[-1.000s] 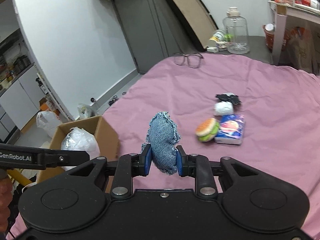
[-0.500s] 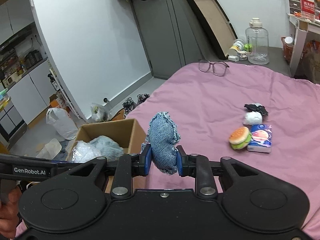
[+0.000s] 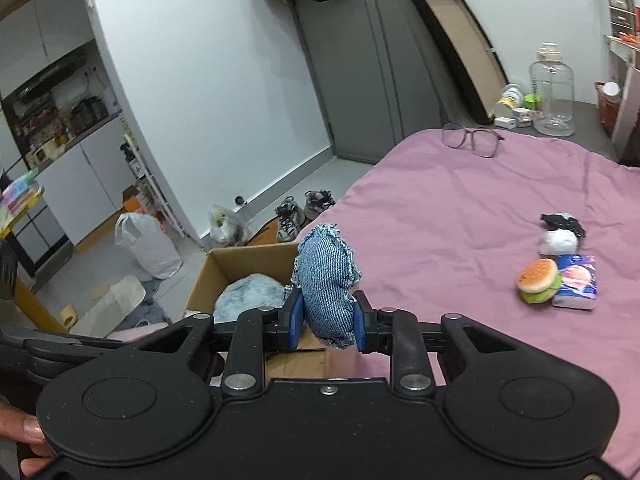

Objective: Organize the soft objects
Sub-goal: 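Carry the plastic bag with the left gripper into the box while the right gripper lifts the denim plush, then open the left gripper to release the bag while the right gripper drops the denim plush into the box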

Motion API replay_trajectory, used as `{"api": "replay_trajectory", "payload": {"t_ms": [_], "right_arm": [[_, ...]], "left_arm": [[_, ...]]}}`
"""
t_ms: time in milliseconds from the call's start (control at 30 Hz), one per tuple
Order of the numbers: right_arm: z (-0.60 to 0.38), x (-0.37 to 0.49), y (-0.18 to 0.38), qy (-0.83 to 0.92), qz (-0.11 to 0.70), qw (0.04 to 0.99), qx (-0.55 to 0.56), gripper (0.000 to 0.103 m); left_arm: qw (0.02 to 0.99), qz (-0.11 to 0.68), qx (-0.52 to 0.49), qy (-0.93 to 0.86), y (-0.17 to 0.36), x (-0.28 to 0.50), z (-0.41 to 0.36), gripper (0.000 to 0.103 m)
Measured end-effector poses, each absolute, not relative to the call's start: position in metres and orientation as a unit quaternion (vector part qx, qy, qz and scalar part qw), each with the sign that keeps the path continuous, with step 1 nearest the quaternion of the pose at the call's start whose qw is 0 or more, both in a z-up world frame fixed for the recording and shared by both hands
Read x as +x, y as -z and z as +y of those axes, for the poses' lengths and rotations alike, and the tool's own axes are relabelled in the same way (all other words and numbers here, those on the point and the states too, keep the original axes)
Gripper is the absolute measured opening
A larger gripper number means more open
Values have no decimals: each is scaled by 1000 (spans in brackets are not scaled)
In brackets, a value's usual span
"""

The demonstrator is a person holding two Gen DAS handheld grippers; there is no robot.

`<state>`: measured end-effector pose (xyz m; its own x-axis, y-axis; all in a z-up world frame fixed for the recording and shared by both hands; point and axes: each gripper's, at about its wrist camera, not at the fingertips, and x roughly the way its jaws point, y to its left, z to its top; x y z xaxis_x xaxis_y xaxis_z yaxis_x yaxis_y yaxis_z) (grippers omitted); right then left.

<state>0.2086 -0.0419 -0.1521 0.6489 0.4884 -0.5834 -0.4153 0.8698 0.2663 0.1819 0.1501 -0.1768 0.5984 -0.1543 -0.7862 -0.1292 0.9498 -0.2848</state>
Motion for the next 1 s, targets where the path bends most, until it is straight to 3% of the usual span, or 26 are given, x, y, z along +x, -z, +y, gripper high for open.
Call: {"api": "replay_trajectory", "payload": {"t_ms": [800,1000], "right_arm": [[-17,228,163,-272,349,895,58,27],[-8,237,157,-274,337,899,52,37]], "left_arm": [[891,424,-153,-65,161,185,168,43],[886,433,-155,-58,164,188,163,44]]}}
